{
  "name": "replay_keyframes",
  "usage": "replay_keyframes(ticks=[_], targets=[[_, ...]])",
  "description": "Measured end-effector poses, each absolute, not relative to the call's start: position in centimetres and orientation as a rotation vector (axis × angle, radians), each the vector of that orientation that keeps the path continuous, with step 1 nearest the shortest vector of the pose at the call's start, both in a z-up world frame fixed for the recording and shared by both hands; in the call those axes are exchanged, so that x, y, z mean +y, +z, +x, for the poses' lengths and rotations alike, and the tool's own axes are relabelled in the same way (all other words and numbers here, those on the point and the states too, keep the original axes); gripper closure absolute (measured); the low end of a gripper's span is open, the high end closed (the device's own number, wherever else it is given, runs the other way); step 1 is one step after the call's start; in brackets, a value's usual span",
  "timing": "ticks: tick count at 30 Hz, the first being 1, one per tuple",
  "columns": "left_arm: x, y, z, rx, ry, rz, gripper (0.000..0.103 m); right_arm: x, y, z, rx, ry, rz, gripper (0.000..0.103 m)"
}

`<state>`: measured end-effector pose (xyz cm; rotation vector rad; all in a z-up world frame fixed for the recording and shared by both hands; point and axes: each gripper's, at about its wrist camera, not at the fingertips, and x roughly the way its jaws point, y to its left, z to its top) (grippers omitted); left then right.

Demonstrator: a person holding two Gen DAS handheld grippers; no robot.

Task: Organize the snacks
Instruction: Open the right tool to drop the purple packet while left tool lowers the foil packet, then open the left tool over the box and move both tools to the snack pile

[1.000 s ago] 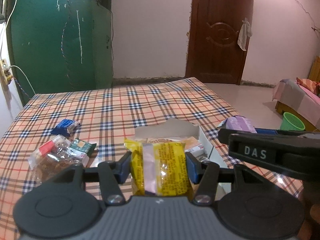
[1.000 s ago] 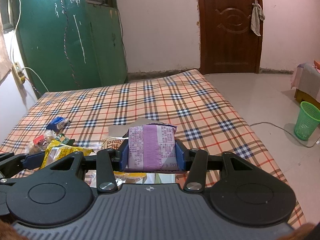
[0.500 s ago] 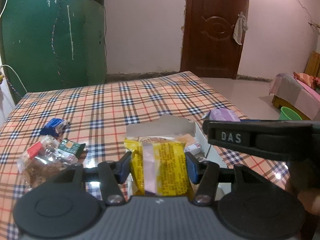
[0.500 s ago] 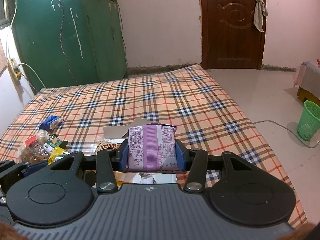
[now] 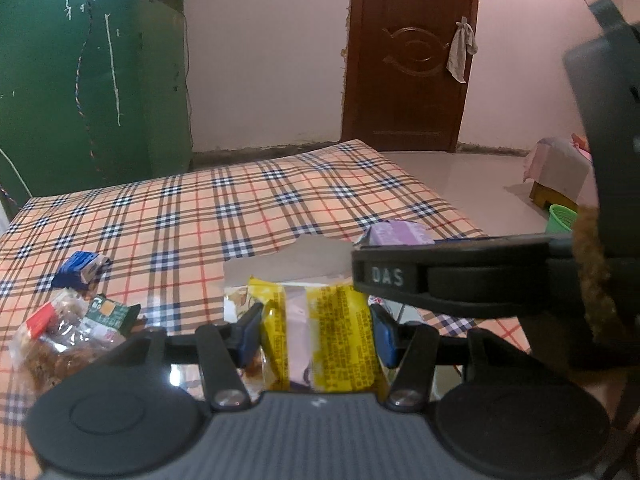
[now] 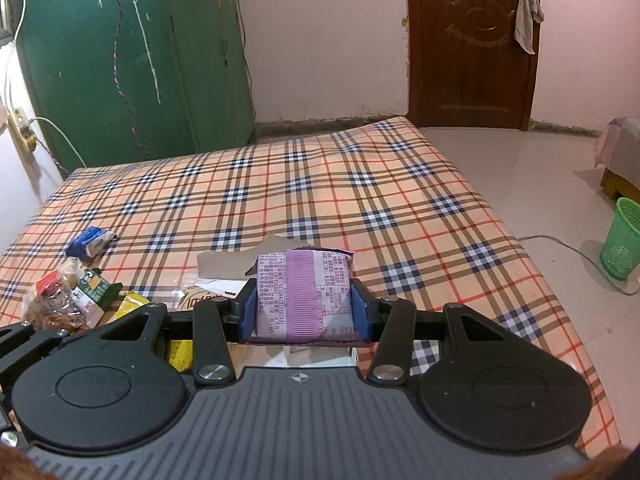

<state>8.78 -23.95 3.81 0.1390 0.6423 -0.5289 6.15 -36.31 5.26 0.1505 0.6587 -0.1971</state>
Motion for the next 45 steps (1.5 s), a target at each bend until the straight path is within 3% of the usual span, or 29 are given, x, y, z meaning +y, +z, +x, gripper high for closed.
replay_keyframes(ticks=[13, 21, 35, 45], targets=[[-25.0, 3.3, 9.2, 0.647, -0.588, 0.151, 0.048, -37.0, 5.5, 7.8, 0.653, -0.204, 0.144, 0.044], [-24.1, 3.9, 8.7, 0.636, -0.565, 0.131, 0.029, -37.1, 6.1, 6.8, 0.63, -0.231, 0.136, 0.024], [-17.8, 4.9, 8.2, 0.635, -0.403, 0.075, 0.026, -33.9, 8.1, 4.2, 0.578, -0.201, 0.121, 0.003], [-12.0, 4.6, 8.1, 0.648, -0.27, 0.035, 0.025, -28.8, 7.4, 4.6, 0.594, -0.127, 0.105, 0.0]])
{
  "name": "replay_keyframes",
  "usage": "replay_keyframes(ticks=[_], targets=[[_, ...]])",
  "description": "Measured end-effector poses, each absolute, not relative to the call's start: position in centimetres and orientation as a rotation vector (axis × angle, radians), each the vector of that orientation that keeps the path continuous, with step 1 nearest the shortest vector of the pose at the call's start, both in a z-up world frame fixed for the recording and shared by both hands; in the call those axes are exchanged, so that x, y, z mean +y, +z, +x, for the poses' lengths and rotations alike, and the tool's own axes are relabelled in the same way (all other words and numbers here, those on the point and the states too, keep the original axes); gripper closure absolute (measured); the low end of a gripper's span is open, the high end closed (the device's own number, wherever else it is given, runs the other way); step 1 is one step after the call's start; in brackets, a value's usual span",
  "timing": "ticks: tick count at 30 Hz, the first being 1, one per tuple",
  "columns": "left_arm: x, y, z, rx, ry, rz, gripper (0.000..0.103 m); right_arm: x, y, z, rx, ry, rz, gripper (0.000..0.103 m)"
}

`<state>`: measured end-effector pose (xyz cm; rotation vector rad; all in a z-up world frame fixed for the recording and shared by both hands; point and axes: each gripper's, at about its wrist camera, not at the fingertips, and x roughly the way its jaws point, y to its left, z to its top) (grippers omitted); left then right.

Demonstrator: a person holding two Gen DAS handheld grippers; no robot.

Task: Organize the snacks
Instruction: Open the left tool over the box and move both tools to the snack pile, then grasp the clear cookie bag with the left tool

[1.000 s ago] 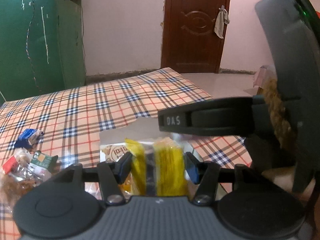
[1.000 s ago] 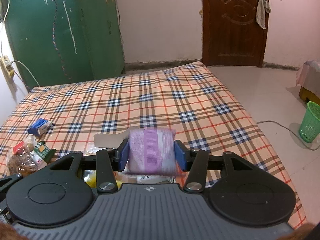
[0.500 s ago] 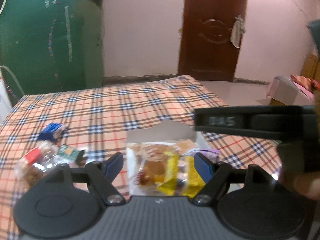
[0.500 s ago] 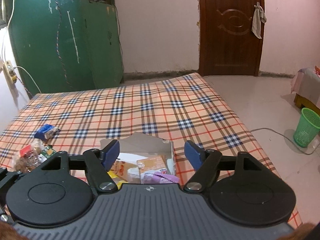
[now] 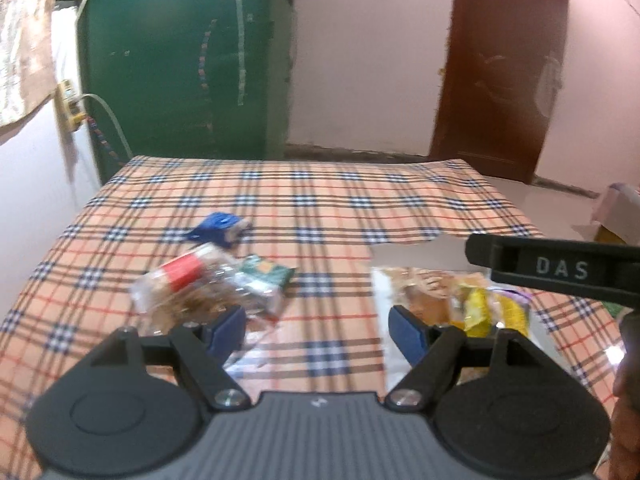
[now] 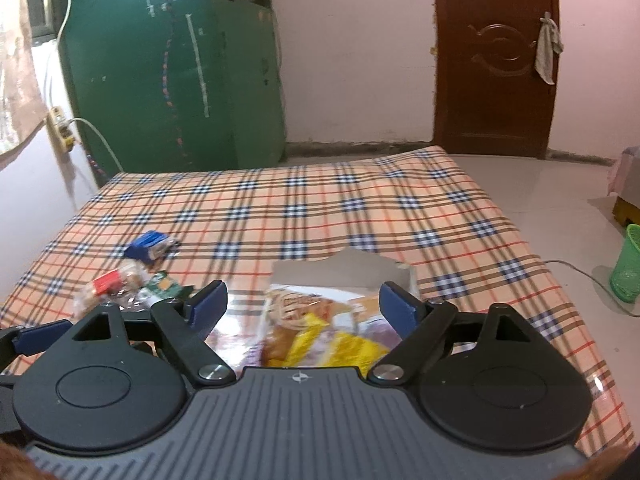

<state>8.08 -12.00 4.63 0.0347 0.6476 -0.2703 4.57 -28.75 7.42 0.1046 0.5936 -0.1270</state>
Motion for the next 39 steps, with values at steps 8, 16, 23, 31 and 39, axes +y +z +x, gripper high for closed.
replay_keyframes(ticks=[8, 16, 23, 31, 39], targets=[[-7.7, 4.0, 7.9, 0.636, -0.213, 0.023, 0.02, -24.4, 6.5, 5.8, 0.615, -0.055, 0.081, 0.0], [-4.5, 2.3, 8.8, 0.67, -0.158, 0.032, 0.02, -20.9, 4.6, 7.5, 0.659, 0.007, 0.058, 0.0], [-3.9, 0.6, 10.2, 0.601, -0.229, 0.14, 0.002, -20.3, 3.2, 8.4, 0.692, 0.042, 0.051, 0.0], [-4.8, -2.3, 14.4, 0.537, -0.351, 0.435, 0.002, -21.9, 2.8, 8.0, 0.706, 0.034, 0.075, 0.0], [-6.1, -4.1, 17.5, 0.569, -0.444, 0.448, 0.003, -22.3, 3.0, 8.4, 0.706, 0.031, 0.088, 0.0]])
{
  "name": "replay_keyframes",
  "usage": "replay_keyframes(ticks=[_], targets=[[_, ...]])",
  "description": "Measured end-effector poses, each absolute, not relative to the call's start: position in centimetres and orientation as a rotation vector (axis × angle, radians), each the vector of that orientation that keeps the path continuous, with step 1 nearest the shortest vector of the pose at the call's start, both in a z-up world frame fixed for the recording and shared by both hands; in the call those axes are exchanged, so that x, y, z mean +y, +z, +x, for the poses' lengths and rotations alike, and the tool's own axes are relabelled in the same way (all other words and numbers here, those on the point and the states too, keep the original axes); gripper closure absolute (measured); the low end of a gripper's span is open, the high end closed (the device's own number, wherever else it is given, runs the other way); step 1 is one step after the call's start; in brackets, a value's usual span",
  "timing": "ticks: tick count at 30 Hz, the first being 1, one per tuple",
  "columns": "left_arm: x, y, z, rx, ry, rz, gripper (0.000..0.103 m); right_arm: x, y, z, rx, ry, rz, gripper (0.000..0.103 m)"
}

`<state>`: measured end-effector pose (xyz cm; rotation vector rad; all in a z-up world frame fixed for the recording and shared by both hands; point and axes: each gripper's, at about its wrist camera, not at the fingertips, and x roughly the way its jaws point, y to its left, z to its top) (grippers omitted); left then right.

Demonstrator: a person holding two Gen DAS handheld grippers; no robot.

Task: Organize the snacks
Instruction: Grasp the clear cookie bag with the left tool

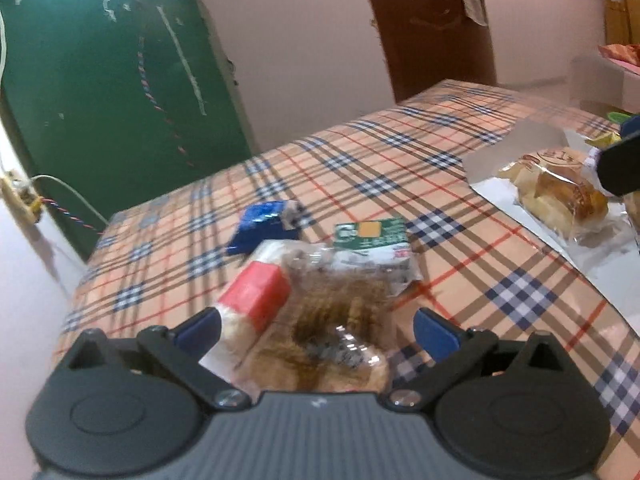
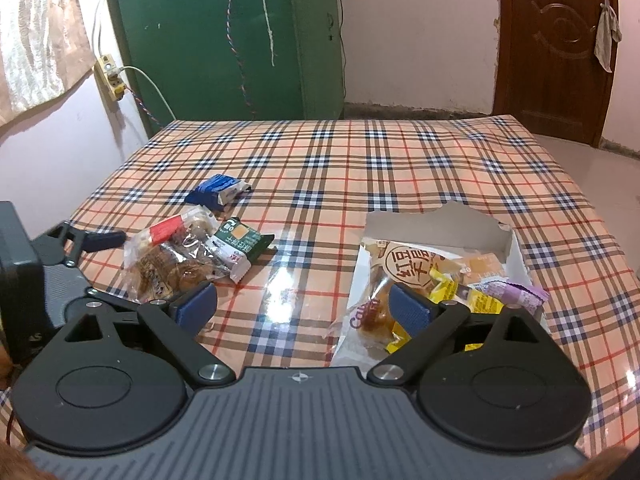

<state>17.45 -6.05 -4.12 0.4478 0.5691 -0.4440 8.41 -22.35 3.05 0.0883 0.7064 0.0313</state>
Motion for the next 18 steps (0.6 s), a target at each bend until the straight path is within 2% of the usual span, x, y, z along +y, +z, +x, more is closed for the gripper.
replay_keyframes(ticks=[5, 7, 8, 9, 12, 18], targets=[[-7.0, -5.4, 17.3, 0.575, -0.476, 0.461, 0.014, -22.0, 2.8, 9.2, 0.715, 0.039, 0.086, 0.0], [-6.8, -5.4, 17.2, 0.579, -0.478, 0.433, 0.028, -21.7, 2.6, 9.5, 0.718, 0.042, 0.085, 0.0], [-6.8, -5.3, 17.2, 0.582, -0.471, 0.425, 0.039, -21.6, 2.5, 9.7, 0.72, 0.043, 0.084, 0.0], [-6.6, -5.3, 17.1, 0.587, -0.475, 0.414, 0.043, -21.4, 2.5, 9.8, 0.721, 0.044, 0.083, 0.0], [-6.4, -5.2, 16.4, 0.585, -0.454, 0.416, 0.049, -20.9, 2.5, 10.1, 0.722, 0.054, 0.076, 0.0], [-4.3, -4.8, 14.4, 0.611, -0.326, 0.374, 0.053, -20.1, 2.4, 11.0, 0.727, 0.086, 0.032, 0.0]])
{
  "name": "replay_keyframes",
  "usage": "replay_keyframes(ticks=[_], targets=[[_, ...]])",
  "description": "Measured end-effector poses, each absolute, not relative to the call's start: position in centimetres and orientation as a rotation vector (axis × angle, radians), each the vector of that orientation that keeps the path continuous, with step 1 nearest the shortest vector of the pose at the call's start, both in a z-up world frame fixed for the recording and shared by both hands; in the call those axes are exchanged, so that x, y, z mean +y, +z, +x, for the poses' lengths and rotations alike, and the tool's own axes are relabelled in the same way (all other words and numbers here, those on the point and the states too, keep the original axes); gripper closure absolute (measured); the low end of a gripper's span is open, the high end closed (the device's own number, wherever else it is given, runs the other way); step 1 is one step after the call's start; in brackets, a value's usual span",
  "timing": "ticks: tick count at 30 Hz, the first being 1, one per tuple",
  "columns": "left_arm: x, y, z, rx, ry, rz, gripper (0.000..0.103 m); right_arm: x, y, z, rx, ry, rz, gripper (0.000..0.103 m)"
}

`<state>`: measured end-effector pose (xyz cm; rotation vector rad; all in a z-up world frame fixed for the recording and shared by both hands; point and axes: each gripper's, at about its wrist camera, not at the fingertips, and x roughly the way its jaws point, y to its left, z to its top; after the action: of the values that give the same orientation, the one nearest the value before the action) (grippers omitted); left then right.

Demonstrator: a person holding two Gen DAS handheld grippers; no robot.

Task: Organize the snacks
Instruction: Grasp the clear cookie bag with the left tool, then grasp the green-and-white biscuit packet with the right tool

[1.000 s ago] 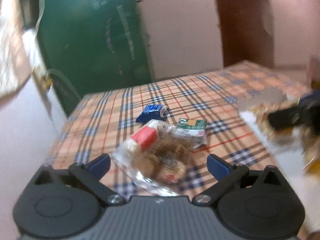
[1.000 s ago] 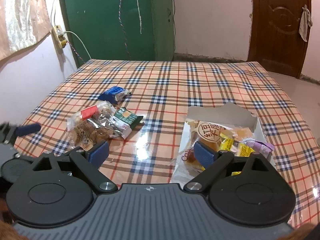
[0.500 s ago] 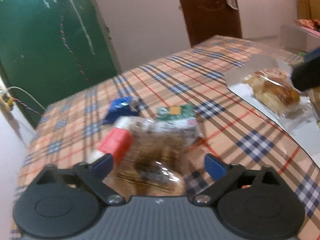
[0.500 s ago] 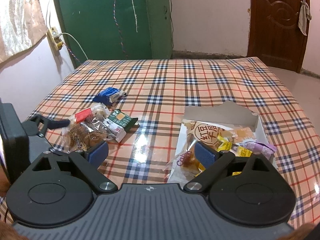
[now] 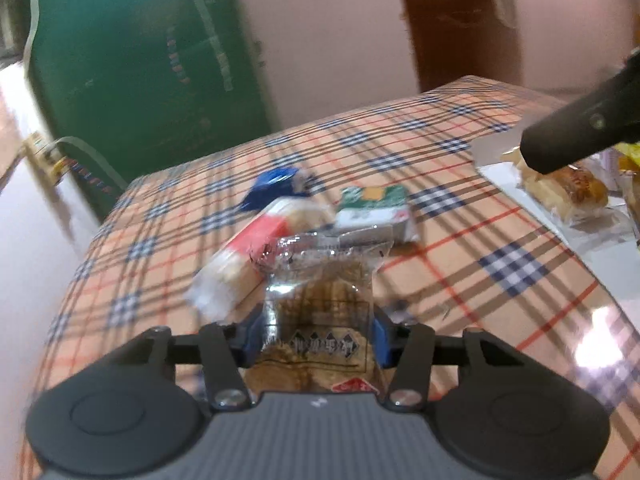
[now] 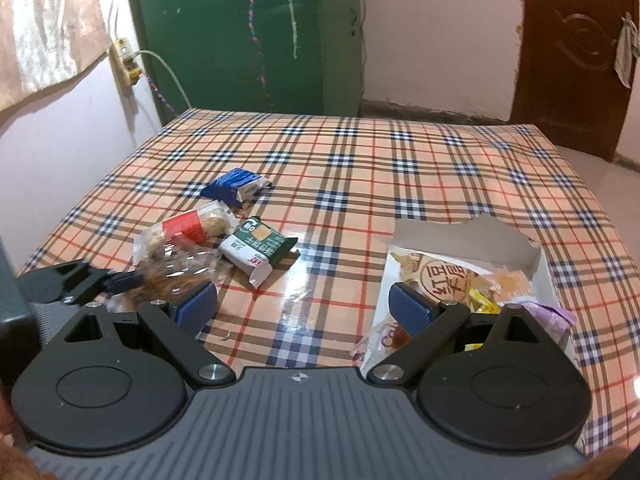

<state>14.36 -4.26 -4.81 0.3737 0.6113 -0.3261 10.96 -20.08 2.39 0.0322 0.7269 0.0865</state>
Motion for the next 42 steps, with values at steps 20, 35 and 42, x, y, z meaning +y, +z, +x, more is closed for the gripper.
replay_keyframes(ticks=[20, 35, 42], targets=[[0.2, -5.1, 14.1, 0.639, -0.176, 0.28, 0.048, -16.0, -2.5, 24.5, 0.925, 0.347, -0.244, 0.0], [0.4, -5.3, 14.5, 0.653, -0.151, 0.207, 0.048, -15.4, -5.3, 26.4, 0.991, 0.368, -0.238, 0.03], [0.3, -5.3, 14.3, 0.65, -0.124, 0.205, 0.052, -14.4, -5.3, 20.6, 0.946, 0.25, -0.143, 0.044]])
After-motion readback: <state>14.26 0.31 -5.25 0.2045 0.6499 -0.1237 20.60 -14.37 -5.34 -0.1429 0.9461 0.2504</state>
